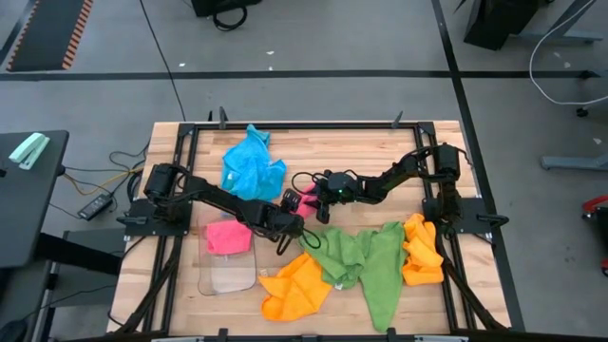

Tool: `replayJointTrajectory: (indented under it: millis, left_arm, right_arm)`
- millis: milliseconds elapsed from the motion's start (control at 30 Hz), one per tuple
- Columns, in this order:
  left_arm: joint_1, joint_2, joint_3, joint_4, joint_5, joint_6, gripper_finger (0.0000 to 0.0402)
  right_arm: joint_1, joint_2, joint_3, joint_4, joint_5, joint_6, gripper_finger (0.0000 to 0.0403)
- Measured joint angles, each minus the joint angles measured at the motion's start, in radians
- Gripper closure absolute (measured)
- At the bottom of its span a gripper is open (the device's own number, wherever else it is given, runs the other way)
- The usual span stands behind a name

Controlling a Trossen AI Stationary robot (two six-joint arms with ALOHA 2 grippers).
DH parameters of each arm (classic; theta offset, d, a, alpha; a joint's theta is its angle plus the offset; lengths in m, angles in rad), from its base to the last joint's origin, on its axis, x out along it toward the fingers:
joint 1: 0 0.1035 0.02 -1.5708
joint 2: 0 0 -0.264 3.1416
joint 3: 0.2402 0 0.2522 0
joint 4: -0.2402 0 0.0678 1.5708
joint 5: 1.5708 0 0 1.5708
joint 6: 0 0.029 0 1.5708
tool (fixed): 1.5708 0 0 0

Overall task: Fold microfiber towels
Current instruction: Put the pink microfiber cloth into the transparent bin

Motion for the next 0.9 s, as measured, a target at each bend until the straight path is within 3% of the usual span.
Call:
replayJointTrajectory:
  millis: [367, 633, 900]
  left_arm:
    - [0.020, -0.007, -0.003, 0.023, 0.077, -0.057, 0.0385]
    - [0.023, -0.086, -0.008, -0.040, 0.184, -0.125, 0.0386]
    - [0.049, -0.145, 0.001, -0.065, 0.266, -0.232, 0.0376]
  right_arm:
    - [0.000, -0.010, -0.001, -0.003, -0.026, 0.005, 0.0224]
    - [0.036, -0.145, -0.005, -0.084, -0.018, -0.168, 0.0224]
    - [0.172, -0.210, 0.002, -0.105, 0.130, -0.440, 0.0220]
